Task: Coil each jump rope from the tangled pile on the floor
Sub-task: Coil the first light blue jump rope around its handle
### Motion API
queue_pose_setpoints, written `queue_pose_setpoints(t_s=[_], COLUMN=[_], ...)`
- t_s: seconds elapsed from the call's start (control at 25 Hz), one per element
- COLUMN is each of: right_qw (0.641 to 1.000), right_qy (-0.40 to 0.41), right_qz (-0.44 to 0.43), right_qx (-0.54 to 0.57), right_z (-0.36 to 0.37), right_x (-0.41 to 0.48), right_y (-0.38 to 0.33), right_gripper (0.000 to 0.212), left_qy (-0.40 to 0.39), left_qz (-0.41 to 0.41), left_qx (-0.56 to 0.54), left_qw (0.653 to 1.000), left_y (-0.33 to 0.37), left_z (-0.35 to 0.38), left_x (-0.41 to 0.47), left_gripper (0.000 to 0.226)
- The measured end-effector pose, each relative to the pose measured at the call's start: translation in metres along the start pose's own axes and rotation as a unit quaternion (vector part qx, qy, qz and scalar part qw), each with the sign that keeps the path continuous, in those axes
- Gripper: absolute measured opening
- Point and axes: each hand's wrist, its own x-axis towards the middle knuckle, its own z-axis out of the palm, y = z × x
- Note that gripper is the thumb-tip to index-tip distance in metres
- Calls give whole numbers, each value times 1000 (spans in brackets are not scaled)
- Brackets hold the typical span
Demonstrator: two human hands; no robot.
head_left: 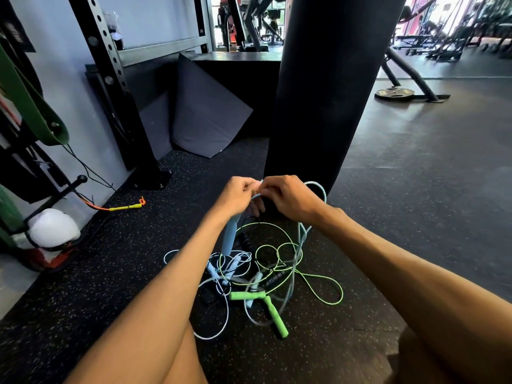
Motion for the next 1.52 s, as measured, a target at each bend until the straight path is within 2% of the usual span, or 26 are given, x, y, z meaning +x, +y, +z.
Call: queue_pose_setpoints(t_s=[0.08,0.16,0.28,0.44,0.56,0.8,0.84,0.92,1.0,1.12,1.2,1.32,1.4,1.52], right_qw=[999,997,995,990,984,950,948,941,919,889,879,868,896,936], right_qy=[22,36,45,26,-42,-132,-156,-222,-295,-341,-351,-385,-344,-258], right_qz=[36,61,85,134,167,241,237,220,226,281,315,314,283,228], right_qx=[13,30,38,28,39,147,146,132,130,121,69,-1,-1,66], right_z=[-4,-8,-12,-9,-7,1,1,5,12,19,15,11,15,14], right_x=[0,-1,-2,-2,-6,-16,-18,-23,-28,-30,-33,-40,-40,-33], right_y=[1,4,13,24,33,40,42,46,53,61,60,59,58,51], right_gripper=[8,9,11,15,18,50,49,34,22,15,16,19,9,15], left_qy=[-76,-124,-159,-176,-146,-53,-40,-21,5,73,120,152,138,124], left_qz=[-35,-75,-110,-98,-105,-110,-110,-106,-98,-104,-104,-91,-64,-31], left_qx=[-4,-68,-128,-198,-331,-500,-523,-568,-597,-607,-615,-604,-597,-571], left_qw=[997,987,973,959,926,857,844,816,796,785,773,777,788,811], left_y=[2,7,14,22,21,17,18,18,19,19,19,17,16,17], left_z=[3,4,6,9,6,-5,-7,-11,-12,-8,-8,-10,-10,-7], left_x=[-5,-9,-9,-10,-4,2,3,3,3,4,7,6,4,4], left_gripper=[53,52,44,43,43,39,38,38,38,39,37,37,39,35])
